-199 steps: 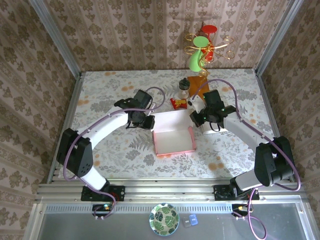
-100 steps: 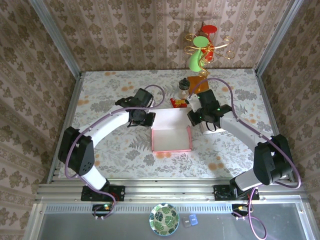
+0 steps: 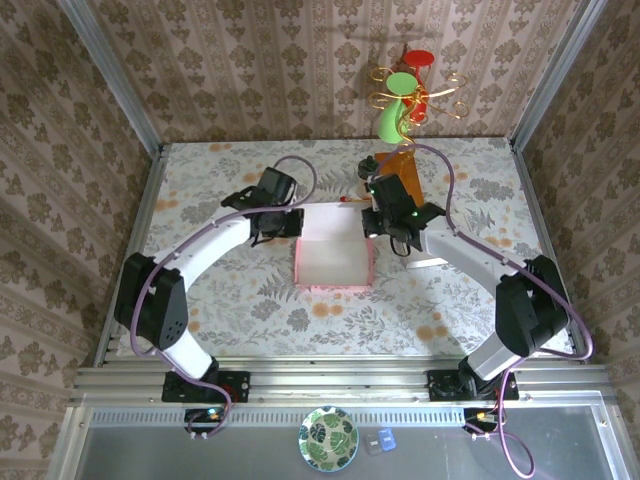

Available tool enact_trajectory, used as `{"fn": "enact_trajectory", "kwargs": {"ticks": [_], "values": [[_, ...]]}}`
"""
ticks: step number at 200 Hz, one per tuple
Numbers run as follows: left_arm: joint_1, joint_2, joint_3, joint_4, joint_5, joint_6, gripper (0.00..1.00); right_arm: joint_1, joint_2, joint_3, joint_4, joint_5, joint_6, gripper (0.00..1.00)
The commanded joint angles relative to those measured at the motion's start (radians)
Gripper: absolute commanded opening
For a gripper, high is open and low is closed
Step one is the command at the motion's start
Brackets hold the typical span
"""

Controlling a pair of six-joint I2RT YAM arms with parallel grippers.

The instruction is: Fold the paper box

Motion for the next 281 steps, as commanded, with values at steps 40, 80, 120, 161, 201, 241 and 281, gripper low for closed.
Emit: {"fn": "enact_trajectory", "kwargs": {"ticks": [40,80,120,161,201,241,281], "values": [[0.085,-0.021,-0.087,0.25,0.115,-0.007,0.0,0.027,0.062,-0.02,0.298,0.05,0.198,0.0],[0.13,-0.077,-0.236,0.418,0.194,-0.011,0.0,0.048,0.051,-0.147,0.542,0.064,0.259,0.0],[0.13,-0.15,-0.414,0.628,0.233,-0.02,0.0,0.102,0.019,-0.301,0.768,0.116,0.201,0.0],[0.13,-0.213,-0.558,0.776,0.246,-0.037,0.0,0.162,-0.001,-0.453,1.002,0.19,0.1,0.0],[0.118,-0.238,-0.698,0.913,0.241,-0.074,0.0,0.211,-0.001,-0.532,1.051,0.258,0.039,0.0],[0.109,-0.279,-0.791,0.986,0.2,-0.132,0.0,0.236,-0.051,-0.524,0.925,0.266,0.036,0.15],[0.099,-0.303,-0.813,0.96,0.159,-0.127,0.0,0.25,-0.114,-0.511,0.782,0.248,0.069,0.3]]}}
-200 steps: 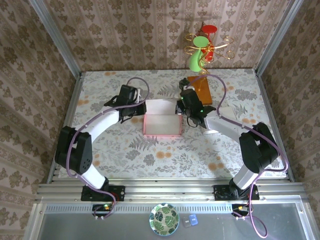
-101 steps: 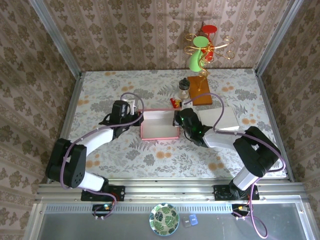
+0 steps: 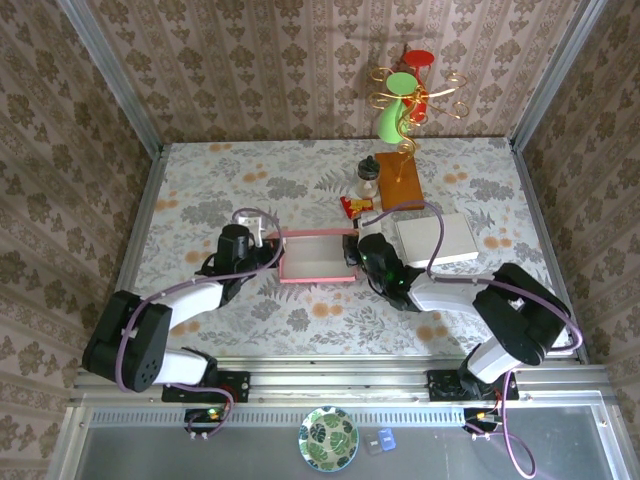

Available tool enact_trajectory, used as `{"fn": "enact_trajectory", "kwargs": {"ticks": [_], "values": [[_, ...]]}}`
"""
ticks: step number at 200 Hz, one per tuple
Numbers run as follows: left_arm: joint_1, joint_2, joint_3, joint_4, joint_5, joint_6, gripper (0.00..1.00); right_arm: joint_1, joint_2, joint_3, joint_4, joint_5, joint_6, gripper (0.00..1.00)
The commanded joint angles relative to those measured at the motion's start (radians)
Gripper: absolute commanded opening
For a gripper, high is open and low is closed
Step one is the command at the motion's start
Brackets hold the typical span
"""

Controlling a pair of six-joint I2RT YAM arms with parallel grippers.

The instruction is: Fold the paper box

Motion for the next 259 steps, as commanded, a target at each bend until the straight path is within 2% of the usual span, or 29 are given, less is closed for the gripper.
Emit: {"fn": "enact_trajectory", "kwargs": {"ticks": [1,21,25,43,57,108,123,186,212,225,241,259], "values": [[-0.015,-0.024,-0.019,-0.006,0.013,-0.034,0.0,0.008,-0.052,0.024,-0.126,0.002,0.033,0.3],[-0.016,-0.03,-0.011,-0.025,-0.007,-0.02,0.0,0.01,-0.095,0.032,-0.22,-0.045,0.068,0.4],[-0.043,-0.031,-0.009,-0.029,-0.011,-0.019,0.0,0.008,-0.103,0.038,-0.248,-0.053,0.08,0.41],[-0.055,-0.031,0.0,-0.043,-0.029,-0.012,0.0,0.008,-0.119,0.063,-0.355,-0.101,0.121,0.51],[-0.065,-0.03,0.008,-0.055,-0.045,-0.004,0.0,0.009,-0.134,0.062,-0.387,-0.135,0.147,0.56],[-0.105,-0.036,0.058,-0.148,-0.13,0.034,0.0,0.009,-0.286,0.048,-0.529,-0.236,0.236,0.85],[-0.11,-0.04,0.068,-0.165,-0.146,0.04,0.0,0.009,-0.323,0.055,-0.593,-0.279,0.239,0.89],[-0.116,-0.037,0.087,-0.178,-0.155,0.053,0.0,0.007,-0.483,0.078,-0.775,-0.401,0.237,0.93],[-0.119,-0.035,0.093,-0.184,-0.158,0.057,0.0,-0.008,-0.557,0.132,-0.818,-0.424,0.243,0.92],[-0.121,-0.035,0.094,-0.184,-0.159,0.058,0.0,-0.015,-0.581,0.174,-0.845,-0.394,0.234,0.91],[-0.121,-0.034,0.093,-0.181,-0.164,0.056,0.0,-0.051,-0.592,0.222,-0.877,-0.369,0.223,0.89],[-0.124,-0.035,0.095,-0.181,-0.165,0.059,0.0,-0.145,-0.578,0.267,-0.895,-0.402,0.268,0.85]]}}
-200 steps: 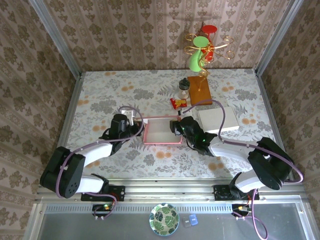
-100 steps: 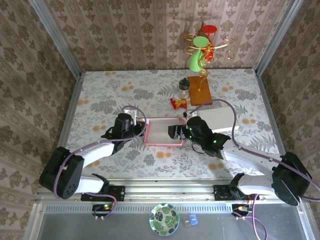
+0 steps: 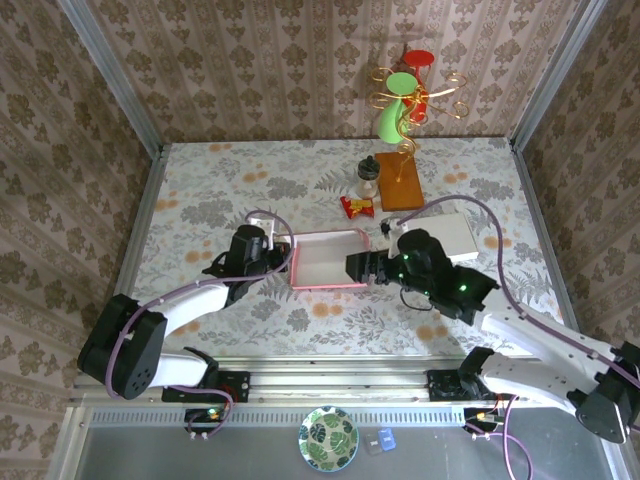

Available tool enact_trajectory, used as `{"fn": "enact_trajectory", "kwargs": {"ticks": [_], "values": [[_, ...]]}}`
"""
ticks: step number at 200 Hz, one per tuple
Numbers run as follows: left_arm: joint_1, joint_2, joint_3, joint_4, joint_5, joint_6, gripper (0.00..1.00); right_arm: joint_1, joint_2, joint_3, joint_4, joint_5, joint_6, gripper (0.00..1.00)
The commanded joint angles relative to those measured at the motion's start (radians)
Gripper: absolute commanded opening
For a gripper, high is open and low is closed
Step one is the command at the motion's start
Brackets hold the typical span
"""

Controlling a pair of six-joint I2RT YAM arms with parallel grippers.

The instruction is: Fold the paper box

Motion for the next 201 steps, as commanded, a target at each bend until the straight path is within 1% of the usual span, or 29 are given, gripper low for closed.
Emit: {"fn": "enact_trajectory", "kwargs": {"ticks": [1,13,32,38,48,69,82,96,111,119,134,163,201], "values": [[-0.007,-0.009,0.025,-0.014,-0.016,0.021,0.0,-0.097,0.0,0.068,-0.066,-0.013,0.042,0.84],[-0.007,-0.008,0.03,-0.016,-0.017,0.024,0.0,-0.182,0.027,0.093,-0.074,-0.062,0.117,0.78],[-0.008,-0.009,0.034,-0.017,-0.019,0.028,0.0,-0.308,0.122,0.14,-0.08,-0.199,0.251,0.66],[-0.009,-0.009,0.034,-0.019,-0.019,0.029,0.0,-0.338,0.166,0.158,-0.083,-0.265,0.286,0.63],[-0.01,-0.01,0.036,-0.021,-0.019,0.031,0.0,-0.363,0.247,0.208,-0.107,-0.333,0.327,0.6],[-0.01,-0.014,0.036,-0.024,-0.021,0.034,0.0,-0.373,0.413,0.318,-0.171,-0.434,0.369,0.56],[-0.01,-0.013,0.037,-0.025,-0.023,0.036,0.0,-0.373,0.512,0.372,-0.199,-0.472,0.386,0.52],[-0.01,-0.014,0.037,-0.028,-0.022,0.038,0.0,-0.375,0.587,0.428,-0.233,-0.485,0.383,0.49],[-0.01,-0.011,0.04,-0.027,-0.021,0.038,0.0,-0.38,0.657,0.478,-0.267,-0.53,0.386,0.46],[-0.01,-0.011,0.042,-0.029,-0.02,0.038,0.0,-0.379,0.684,0.498,-0.321,-0.544,0.385,0.45],[-0.01,-0.009,0.044,-0.029,-0.02,0.041,0.0,-0.379,0.701,0.491,-0.339,-0.564,0.386,0.45],[-0.01,-0.006,0.053,-0.029,-0.018,0.04,0.0,-0.381,0.689,0.456,-0.37,-0.556,0.379,0.44],[-0.01,0.006,0.064,-0.029,-0.01,0.037,0.0,-0.379,0.666,0.384,-0.332,-0.572,0.406,0.43]]}}
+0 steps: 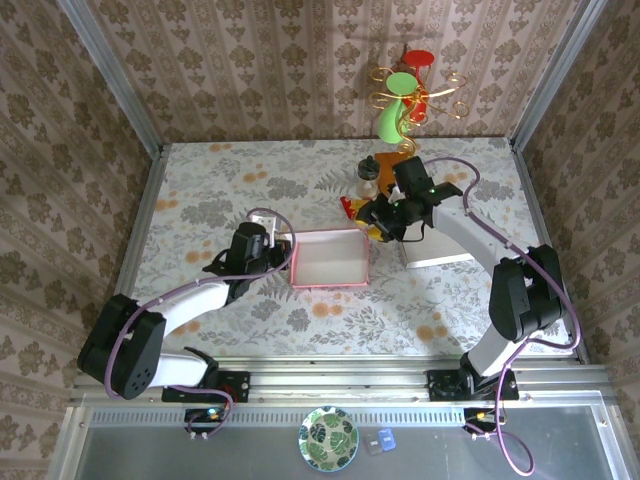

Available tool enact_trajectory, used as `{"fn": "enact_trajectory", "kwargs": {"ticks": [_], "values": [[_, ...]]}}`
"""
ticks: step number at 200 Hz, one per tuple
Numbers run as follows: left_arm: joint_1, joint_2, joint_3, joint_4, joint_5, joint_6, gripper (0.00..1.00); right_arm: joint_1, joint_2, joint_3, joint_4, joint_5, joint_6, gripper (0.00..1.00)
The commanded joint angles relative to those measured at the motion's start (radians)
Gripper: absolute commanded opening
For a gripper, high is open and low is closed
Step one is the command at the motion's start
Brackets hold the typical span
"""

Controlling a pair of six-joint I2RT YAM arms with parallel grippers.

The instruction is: Fold the paper box

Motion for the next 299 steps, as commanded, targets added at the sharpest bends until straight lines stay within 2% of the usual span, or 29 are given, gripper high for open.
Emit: {"fn": "enact_trajectory", "kwargs": {"ticks": [1,128,169,230,274,299], "values": [[-0.005,0.006,0.038,-0.005,0.002,0.014,0.0,-0.004,-0.028,-0.045,-0.02,-0.042,0.035,0.43],[-0.027,0.035,0.073,0.015,0.047,-0.017,0.0,-0.001,0.044,-0.017,0.085,-0.092,0.117,0.33],[-0.031,0.044,0.075,0.021,0.071,-0.013,0.0,0.0,0.046,-0.038,0.051,-0.06,0.032,0.31],[-0.035,0.046,0.004,0.074,0.111,-0.038,0.0,0.018,0.007,-0.141,0.132,-0.016,-0.063,0.29],[-0.045,0.022,-0.025,0.06,0.126,-0.046,0.05,0.033,-0.024,-0.21,0.156,0.031,-0.113,0.28],[-0.053,0.003,-0.041,0.033,0.125,-0.057,0.12,0.038,-0.038,-0.239,0.175,0.044,-0.126,0.28]]}}
